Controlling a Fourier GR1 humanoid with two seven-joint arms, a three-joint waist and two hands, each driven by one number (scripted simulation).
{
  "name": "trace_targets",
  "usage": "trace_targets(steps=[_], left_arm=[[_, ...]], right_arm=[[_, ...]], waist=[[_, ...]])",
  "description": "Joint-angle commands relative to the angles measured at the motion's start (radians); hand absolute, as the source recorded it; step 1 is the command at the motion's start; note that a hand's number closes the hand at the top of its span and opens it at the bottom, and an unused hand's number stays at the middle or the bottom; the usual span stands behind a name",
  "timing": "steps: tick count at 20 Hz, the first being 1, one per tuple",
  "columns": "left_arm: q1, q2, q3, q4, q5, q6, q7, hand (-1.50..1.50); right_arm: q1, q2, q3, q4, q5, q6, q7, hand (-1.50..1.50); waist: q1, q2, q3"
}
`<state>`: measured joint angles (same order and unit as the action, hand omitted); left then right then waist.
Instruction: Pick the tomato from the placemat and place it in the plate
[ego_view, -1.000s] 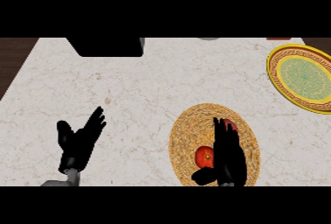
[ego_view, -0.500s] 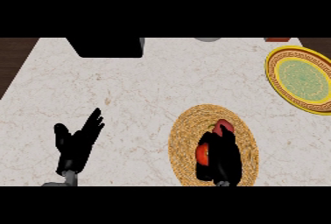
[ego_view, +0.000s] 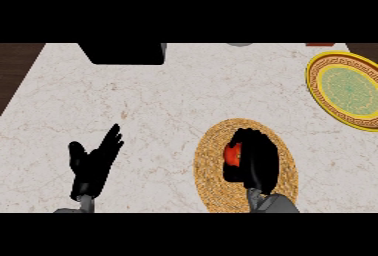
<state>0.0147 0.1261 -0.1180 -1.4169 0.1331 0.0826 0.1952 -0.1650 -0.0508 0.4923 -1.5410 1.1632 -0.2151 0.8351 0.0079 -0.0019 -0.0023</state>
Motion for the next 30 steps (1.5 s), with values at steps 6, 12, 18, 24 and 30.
trace_targets(steps=[6, 12, 18, 24, 30], left_arm=[[-0.049, -0.015, -0.013, -0.025, -0.009, 0.016, 0.069, 0.0], [-0.022, 0.006, 0.02, -0.036, 0.011, -0.001, 0.064, 0.0], [0.019, 0.016, 0.011, -0.028, 0.001, -0.033, 0.015, 0.0], [0.001, 0.027, 0.047, -0.003, 0.017, -0.046, 0.007, 0.0], [-0.017, -0.014, -0.002, -0.049, -0.016, -0.009, 0.074, 0.0]], right_arm=[[-0.48, 0.032, -0.27, 0.338, 0.091, -0.191, 0.036, 1.5], [-0.499, 0.014, -0.387, 0.362, 0.112, -0.404, 0.078, 1.5], [-0.463, -0.016, -0.511, 0.427, 0.044, -0.614, -0.009, 1.5], [-0.369, -0.154, -0.611, 0.451, -0.162, -0.725, -0.247, 1.5], [-0.41, -0.288, -0.742, 0.634, -0.3, -0.803, -0.409, 1.5]], waist=[[0.017, 0.008, 0.003], [0.001, 0.005, 0.003], [0.005, 0.007, 0.003], [0.001, 0.008, 0.004], [0.01, 0.009, 0.005]])
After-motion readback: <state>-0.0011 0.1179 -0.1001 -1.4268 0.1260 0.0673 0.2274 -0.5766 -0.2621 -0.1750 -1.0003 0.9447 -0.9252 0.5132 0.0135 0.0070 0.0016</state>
